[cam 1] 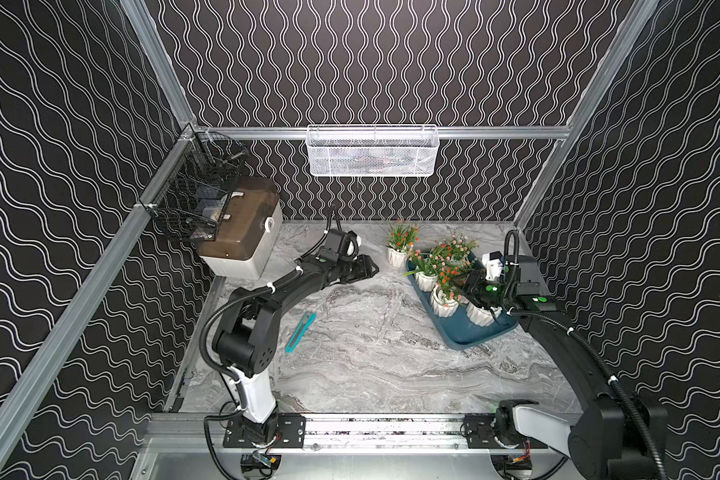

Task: Put the potted gypsophila into the storage box
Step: Pick up the baby's breath potted plant from the center of the board.

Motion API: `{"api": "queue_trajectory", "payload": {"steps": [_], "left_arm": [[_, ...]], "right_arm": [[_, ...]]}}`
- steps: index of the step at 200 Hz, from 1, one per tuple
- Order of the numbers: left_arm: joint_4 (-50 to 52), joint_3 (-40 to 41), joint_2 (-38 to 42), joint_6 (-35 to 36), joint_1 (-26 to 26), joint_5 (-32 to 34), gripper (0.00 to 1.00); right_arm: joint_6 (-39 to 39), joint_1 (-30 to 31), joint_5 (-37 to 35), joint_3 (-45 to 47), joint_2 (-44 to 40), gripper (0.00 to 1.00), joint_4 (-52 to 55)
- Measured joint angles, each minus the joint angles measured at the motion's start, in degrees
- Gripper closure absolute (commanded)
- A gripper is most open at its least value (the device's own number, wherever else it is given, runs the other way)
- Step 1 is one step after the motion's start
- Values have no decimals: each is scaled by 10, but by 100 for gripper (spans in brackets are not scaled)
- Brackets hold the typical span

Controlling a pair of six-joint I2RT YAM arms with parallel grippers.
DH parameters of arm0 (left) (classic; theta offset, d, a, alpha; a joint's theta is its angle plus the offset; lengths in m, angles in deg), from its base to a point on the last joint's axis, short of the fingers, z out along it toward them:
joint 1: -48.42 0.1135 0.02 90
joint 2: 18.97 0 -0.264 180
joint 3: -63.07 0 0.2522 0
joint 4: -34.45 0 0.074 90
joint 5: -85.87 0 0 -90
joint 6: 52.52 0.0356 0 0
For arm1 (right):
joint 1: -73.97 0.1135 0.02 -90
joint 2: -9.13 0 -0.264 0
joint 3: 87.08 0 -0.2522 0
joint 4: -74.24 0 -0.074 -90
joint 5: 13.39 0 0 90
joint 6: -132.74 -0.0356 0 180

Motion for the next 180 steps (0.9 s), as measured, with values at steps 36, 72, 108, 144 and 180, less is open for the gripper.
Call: {"api": "queue_trajectory", "payload": {"steps": [36, 72, 108, 144, 180], "left_arm": [[-14, -123, -109, -34, -6, 22, 55], [1, -233, -212, -62, -17, 28, 56], [17, -259, -240, -63, -22, 47, 57], [-2, -262, -246, -63, -14, 36, 59], [-15, -283, -268, -70, -12, 20, 58]], "right_arm": [[-3, 2, 3, 6, -12, 50, -14], [-3, 2, 0, 26, -30, 49, -30], [1, 2, 2, 21, -14, 49, -28], [6, 2, -1, 21, -17, 49, -26], [12, 2, -5, 22, -23, 49, -26]]}}
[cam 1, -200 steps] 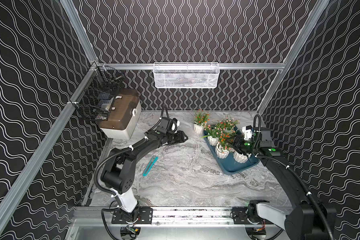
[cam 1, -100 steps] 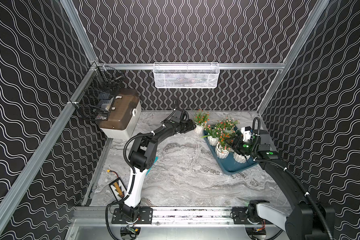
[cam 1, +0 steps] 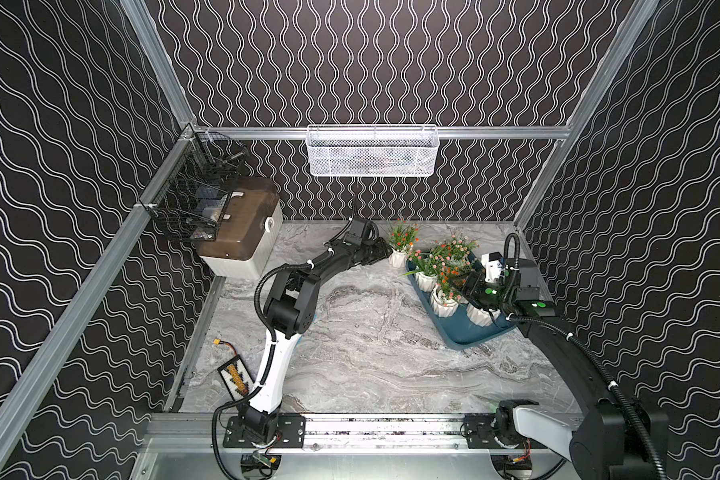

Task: Put the potted gypsophila into the storage box
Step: Pick up the baby's breath potted plant from the center of the board.

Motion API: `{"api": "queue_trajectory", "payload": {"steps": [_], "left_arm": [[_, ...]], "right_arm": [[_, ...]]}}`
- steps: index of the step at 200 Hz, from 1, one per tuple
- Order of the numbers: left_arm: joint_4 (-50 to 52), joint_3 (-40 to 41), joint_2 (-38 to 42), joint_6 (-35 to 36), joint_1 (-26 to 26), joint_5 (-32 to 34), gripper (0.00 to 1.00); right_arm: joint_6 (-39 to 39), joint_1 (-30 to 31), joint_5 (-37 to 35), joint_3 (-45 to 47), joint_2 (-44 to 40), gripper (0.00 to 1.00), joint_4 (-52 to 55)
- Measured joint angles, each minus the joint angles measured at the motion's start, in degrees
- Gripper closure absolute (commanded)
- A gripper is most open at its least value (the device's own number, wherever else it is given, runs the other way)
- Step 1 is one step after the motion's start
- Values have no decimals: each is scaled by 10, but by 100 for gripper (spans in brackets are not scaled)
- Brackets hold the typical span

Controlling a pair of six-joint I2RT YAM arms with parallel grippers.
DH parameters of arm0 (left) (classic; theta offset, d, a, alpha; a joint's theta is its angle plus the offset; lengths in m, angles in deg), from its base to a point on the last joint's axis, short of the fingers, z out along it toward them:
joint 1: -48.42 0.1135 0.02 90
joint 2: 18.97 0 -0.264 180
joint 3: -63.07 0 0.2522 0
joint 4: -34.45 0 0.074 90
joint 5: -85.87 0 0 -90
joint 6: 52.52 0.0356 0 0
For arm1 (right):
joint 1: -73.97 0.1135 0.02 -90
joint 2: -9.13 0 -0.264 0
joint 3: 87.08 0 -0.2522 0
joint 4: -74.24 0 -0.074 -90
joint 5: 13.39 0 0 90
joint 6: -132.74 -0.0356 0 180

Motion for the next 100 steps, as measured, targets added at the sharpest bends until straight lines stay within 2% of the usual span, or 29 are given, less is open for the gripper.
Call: {"api": "queue_trajectory", "payload": {"steps": [36, 100], "left_arm": [[-28, -10, -26, -25, 3, -28, 58], [-59, -19, -37, -45, 13, -31, 58]], "right_arm": [[2, 0, -2, 0, 0, 49, 0], [4, -1, -8, 0, 0, 49, 0]]}}
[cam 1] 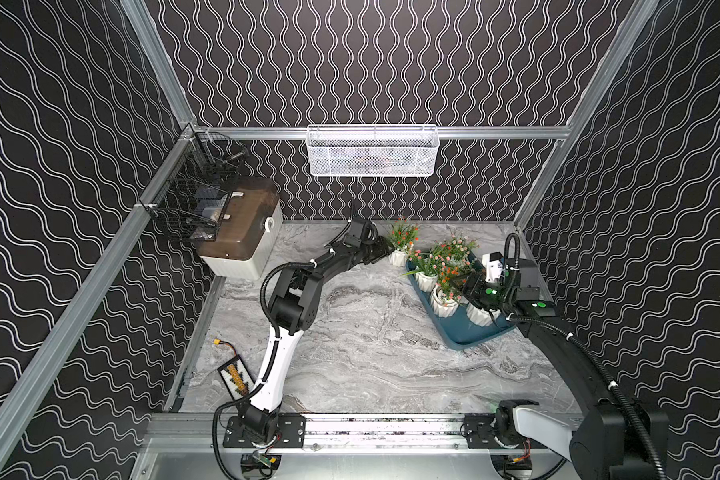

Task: Put the potted gypsophila into the storage box
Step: Pick up the baby's breath potted plant from the center of the board.

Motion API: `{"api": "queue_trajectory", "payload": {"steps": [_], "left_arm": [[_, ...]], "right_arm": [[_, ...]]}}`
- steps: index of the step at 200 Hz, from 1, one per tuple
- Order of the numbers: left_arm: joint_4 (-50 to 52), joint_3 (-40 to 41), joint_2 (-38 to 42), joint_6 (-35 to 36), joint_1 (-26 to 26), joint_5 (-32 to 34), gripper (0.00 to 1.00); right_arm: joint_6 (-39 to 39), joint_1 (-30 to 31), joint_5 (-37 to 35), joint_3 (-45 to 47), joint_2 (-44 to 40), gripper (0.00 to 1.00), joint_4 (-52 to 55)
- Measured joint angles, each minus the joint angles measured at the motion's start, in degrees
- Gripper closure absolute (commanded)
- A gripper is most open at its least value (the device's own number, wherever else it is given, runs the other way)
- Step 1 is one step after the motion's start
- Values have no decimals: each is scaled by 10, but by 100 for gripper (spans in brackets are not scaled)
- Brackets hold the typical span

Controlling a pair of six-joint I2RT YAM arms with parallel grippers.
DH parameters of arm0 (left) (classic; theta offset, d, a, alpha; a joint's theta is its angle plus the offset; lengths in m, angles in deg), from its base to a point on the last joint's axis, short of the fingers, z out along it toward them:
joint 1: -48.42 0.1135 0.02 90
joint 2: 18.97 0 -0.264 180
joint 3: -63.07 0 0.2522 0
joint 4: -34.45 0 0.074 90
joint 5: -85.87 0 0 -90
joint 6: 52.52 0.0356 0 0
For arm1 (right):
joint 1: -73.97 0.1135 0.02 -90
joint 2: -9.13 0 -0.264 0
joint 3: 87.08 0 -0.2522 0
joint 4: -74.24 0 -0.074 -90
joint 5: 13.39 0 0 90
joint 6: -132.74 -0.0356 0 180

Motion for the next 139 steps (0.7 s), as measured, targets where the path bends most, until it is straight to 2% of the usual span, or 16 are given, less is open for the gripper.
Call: {"api": "queue_trajectory", "payload": {"steps": [86, 139], "left_arm": [[30, -71, -43, 5, 0, 5, 59], [74, -133, -75, 26, -3, 12, 65]], "right_arm": [[0, 0, 0, 0, 3, 49, 1], [0, 0, 0, 0, 3, 49, 1]]}}
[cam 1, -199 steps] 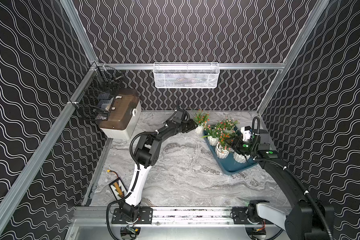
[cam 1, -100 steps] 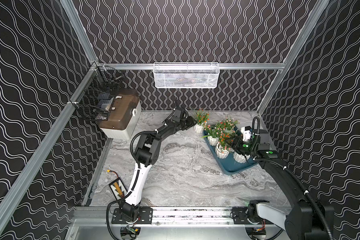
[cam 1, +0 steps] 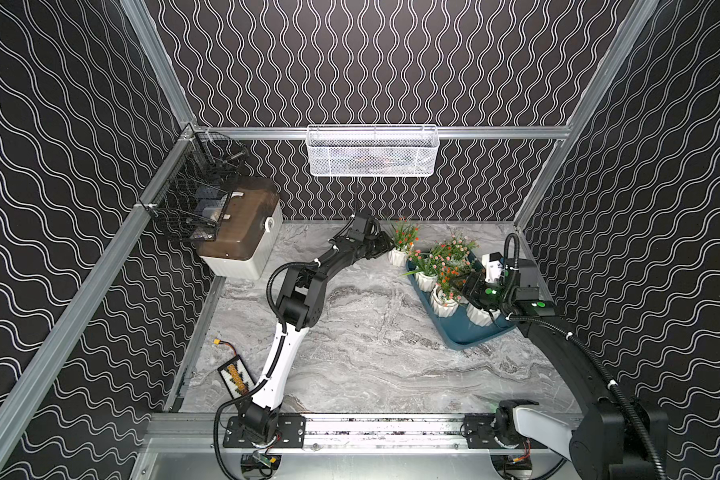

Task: Put the potted gypsophila into the storage box
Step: Pick up the baby's breath potted plant from the center of the board.

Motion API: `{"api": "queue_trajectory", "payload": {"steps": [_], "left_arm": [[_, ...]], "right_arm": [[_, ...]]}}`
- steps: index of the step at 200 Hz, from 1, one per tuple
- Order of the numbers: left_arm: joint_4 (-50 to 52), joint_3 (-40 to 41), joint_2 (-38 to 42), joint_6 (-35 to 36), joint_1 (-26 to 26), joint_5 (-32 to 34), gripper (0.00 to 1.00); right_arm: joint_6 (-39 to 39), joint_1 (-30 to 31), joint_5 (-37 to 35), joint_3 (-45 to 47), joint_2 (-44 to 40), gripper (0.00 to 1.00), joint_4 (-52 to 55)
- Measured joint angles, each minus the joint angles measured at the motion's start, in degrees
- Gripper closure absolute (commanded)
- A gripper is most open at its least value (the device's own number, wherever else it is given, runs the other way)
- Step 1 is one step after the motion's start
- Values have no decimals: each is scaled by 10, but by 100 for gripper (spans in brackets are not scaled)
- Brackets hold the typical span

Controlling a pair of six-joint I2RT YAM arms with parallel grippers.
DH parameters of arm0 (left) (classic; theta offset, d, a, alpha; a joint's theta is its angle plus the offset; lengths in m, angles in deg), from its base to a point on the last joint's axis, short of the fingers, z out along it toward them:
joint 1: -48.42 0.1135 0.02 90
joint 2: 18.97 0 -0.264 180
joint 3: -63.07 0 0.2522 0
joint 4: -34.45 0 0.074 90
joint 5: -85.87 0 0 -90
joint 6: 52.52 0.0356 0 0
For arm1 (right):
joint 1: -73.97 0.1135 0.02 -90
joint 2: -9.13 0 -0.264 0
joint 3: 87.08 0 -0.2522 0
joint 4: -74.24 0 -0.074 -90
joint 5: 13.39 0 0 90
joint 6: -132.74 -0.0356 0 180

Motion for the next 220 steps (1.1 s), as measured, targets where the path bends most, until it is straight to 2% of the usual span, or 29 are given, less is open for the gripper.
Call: {"api": "queue_trajectory", "payload": {"steps": [62, 117, 154, 184, 220], "left_arm": [[119, -103, -30, 79, -12, 60, 68], [176, -127, -32, 130, -17, 110, 73], [189, -129, -32, 145, -17, 118, 73], [188, -129, -32, 146, -17, 115, 79], [177, -103, -19, 145, -15, 112, 90]], "right_arm": [[2, 0, -2, 0, 1, 49, 0], [2, -1, -4, 0, 4, 49, 1], [2, -1, -4, 0, 5, 49, 2], [3, -1, -5, 0, 5, 49, 3], [4, -2, -6, 0, 5, 49, 4]]}}
